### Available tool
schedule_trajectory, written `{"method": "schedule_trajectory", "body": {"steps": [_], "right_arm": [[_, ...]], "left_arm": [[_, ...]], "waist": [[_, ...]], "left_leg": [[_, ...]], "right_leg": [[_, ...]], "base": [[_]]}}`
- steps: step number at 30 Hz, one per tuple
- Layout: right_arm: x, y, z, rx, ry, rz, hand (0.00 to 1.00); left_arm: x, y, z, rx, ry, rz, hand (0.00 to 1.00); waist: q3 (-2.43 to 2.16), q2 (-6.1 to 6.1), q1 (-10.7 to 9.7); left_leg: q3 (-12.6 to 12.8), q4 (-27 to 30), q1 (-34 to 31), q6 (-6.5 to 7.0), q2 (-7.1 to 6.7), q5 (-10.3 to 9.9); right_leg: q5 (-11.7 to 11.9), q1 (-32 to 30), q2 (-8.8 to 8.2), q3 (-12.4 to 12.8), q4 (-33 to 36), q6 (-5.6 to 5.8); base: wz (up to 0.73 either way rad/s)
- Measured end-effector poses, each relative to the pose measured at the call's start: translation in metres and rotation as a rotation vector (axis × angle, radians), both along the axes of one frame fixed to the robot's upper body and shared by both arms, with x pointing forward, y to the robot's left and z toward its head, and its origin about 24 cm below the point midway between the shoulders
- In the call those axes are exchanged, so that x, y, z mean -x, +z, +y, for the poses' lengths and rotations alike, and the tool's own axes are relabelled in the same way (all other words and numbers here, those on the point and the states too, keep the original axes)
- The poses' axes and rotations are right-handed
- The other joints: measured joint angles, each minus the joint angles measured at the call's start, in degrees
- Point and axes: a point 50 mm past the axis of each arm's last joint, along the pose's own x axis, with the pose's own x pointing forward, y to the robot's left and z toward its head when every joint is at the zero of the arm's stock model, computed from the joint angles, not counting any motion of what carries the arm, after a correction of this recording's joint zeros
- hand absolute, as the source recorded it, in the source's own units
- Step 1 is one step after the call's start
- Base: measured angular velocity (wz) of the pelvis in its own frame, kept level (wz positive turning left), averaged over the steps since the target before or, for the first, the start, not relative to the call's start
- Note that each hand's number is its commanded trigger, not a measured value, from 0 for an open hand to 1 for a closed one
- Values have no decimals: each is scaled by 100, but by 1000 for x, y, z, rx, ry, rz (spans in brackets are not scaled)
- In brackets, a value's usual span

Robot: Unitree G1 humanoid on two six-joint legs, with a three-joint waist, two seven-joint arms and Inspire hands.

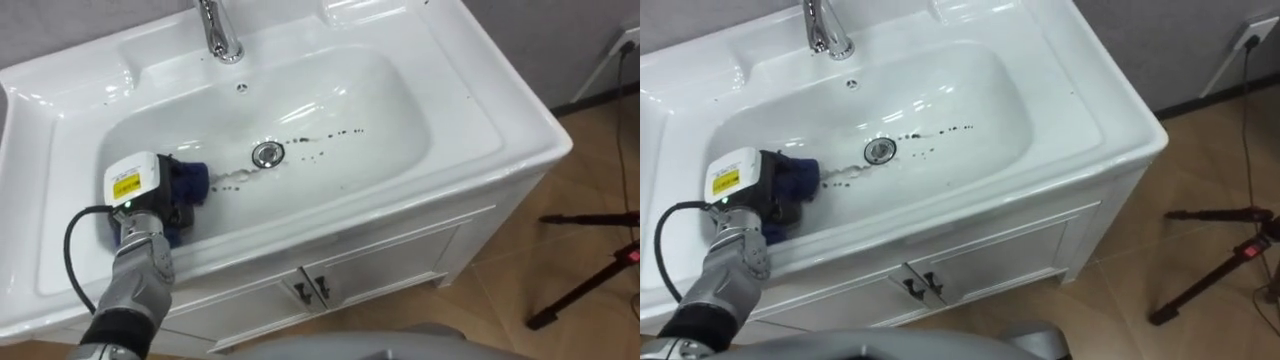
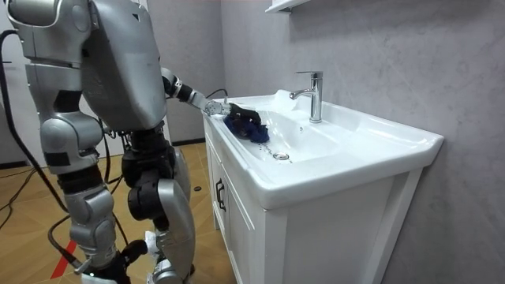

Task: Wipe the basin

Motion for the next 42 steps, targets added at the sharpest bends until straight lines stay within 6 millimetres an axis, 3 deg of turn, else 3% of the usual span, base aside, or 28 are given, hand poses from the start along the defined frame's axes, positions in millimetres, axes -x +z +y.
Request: {"method": "schedule_trajectory", "body": {"steps": [10, 16, 24, 34, 42], "right_arm": [[-16, 0, -1, 17, 10, -18, 0], [-22, 0, 0, 18, 15, -28, 0], [-15, -2, 5, 1, 2, 10, 0], [-12, -2, 9, -6, 53, 48, 0], [-10, -2, 10, -21, 90, 94, 0]], "left_arm": [[3, -4, -4, 6, 27, 20, 100], [-3, -3, -8, 16, 38, 15, 100], [-13, -4, -14, 51, 43, 57, 100], [-20, -8, -20, 233, 129, 94, 100], [-25, -12, -28, 377, 161, 143, 100]], "waist": [[7, -40, 17], [-17, -81, 22], [-26, -175, 30], [-26, -189, -12], [-25, -193, -230]], "left_leg": [[59, -9, 63, 0, -4, 0], [58, -1, 103, 0, -5, 0], [71, -9, 193, 0, -6, 0], [90, -10, 225, -1, -11, -1], [207, -1, 274, -1, -36, 0]], "right_leg": [[-9, 79, -4, 17, -11, 13], [-43, 102, 0, 33, -4, 4], [-81, 178, 0, 68, 26, -4], [-117, 182, -38, 77, 83, -3], [-216, 161, -82, 75, 222, 13]], "base": [[-2], [1], [0], [0], [-1]]}}
